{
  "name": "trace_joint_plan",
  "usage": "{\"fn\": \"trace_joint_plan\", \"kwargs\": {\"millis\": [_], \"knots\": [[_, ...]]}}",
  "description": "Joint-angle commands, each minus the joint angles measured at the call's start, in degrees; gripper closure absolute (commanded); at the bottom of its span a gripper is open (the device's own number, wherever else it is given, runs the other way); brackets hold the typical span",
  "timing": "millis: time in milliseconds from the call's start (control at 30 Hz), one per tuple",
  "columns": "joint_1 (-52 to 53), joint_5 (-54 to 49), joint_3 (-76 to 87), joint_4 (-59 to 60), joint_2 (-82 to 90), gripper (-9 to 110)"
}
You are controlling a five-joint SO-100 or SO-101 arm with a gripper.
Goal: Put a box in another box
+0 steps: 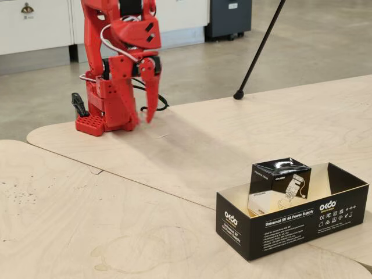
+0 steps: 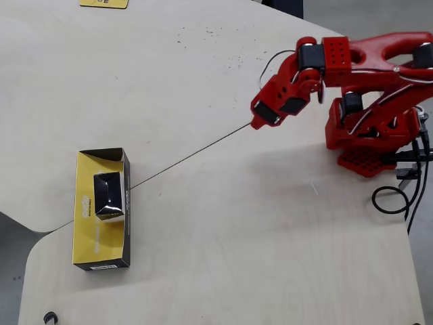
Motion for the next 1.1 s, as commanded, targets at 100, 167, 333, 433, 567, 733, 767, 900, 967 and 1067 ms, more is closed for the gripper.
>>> {"fn": "trace_joint_plan", "kwargs": {"millis": [100, 167, 333, 433, 567, 733, 767, 900, 967, 1067], "knots": [[1.4, -6.8, 19.0, -6.3, 20.0, 102], [2.6, -7.3, 23.6, -6.4, 26.0, 102], [5.5, -8.3, 32.7, -5.4, 40.3, 102], [6.2, -8.5, 36.2, -2.7, 47.9, 102], [6.9, -8.7, 37.7, 0.4, 51.6, 102], [6.3, -8.7, 37.8, 2.4, 51.7, 102], [6.3, -9.1, 37.8, 3.0, 51.7, 102], [6.3, -10.9, 37.8, 7.6, 51.7, 102], [6.3, -12.2, 37.8, 9.6, 51.7, 102], [6.2, -13.4, 37.8, 10.5, 51.7, 102]]}}
